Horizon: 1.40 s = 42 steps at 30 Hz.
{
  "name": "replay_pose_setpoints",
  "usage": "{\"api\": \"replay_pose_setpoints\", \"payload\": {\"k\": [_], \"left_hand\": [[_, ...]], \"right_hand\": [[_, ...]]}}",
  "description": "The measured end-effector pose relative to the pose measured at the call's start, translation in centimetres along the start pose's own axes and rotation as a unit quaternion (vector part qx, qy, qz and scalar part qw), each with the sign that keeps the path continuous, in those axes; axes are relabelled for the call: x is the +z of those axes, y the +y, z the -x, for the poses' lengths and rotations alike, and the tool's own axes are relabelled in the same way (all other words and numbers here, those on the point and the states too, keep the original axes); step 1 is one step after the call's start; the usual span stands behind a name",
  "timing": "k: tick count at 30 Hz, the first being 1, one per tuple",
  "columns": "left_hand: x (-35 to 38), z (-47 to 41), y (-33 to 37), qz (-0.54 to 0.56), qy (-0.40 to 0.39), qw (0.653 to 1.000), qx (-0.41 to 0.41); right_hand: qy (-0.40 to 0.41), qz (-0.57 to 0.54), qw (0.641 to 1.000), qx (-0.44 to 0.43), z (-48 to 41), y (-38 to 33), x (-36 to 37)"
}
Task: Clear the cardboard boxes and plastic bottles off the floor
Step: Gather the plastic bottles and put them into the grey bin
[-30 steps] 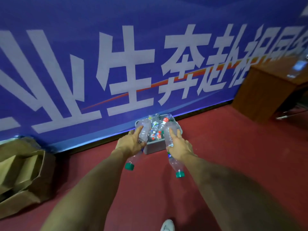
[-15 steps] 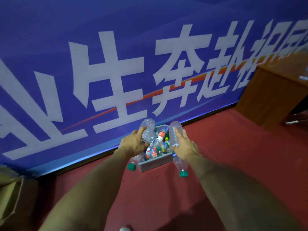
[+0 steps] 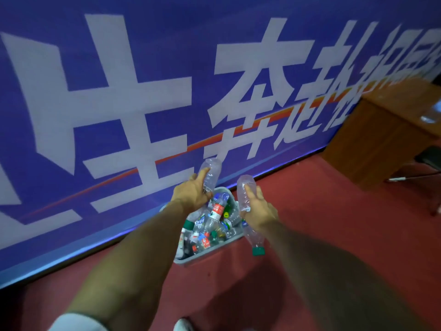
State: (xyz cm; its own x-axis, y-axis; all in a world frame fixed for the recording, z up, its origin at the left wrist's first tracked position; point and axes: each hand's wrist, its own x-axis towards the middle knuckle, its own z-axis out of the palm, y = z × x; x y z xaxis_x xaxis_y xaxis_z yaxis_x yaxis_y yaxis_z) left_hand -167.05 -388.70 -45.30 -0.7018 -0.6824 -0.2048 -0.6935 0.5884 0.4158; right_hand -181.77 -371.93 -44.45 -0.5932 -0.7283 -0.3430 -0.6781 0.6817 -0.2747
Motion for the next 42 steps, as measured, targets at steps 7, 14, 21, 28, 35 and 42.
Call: {"api": "replay_pose_setpoints", "payload": {"k": [7,14,21,28,35,42], "left_hand": [[0.6,-7.0,-1.6,-0.024,-0.040,0.999,0.000],[2.8,-13.9,-1.4,-0.037,-0.073,0.996,-0.029],[9.8,-22.8,-1.9,-0.042,-0.101,0.990,-0.090],[22.5,-29.5,-6.6,-0.059,-0.103,0.989,-0.084],[33.9,-36.1,-12.4,-0.052,-0.081,0.993,-0.069],[37.7,-37.1,-13.6,-0.019,-0.095,0.992,-0.083]], "right_hand": [[-0.017,-0.006,1.000,-0.003,-7.8,-0.9,-1.0],[-0.049,-0.031,0.998,-0.019,-17.1,1.6,0.0],[-0.075,-0.049,0.996,-0.016,-28.1,5.5,4.0],[-0.072,-0.054,0.996,0.009,-36.3,11.3,15.0],[-0.062,-0.048,0.996,0.037,-43.5,15.4,26.3],[-0.087,-0.055,0.994,0.037,-45.6,15.8,31.7]]}}
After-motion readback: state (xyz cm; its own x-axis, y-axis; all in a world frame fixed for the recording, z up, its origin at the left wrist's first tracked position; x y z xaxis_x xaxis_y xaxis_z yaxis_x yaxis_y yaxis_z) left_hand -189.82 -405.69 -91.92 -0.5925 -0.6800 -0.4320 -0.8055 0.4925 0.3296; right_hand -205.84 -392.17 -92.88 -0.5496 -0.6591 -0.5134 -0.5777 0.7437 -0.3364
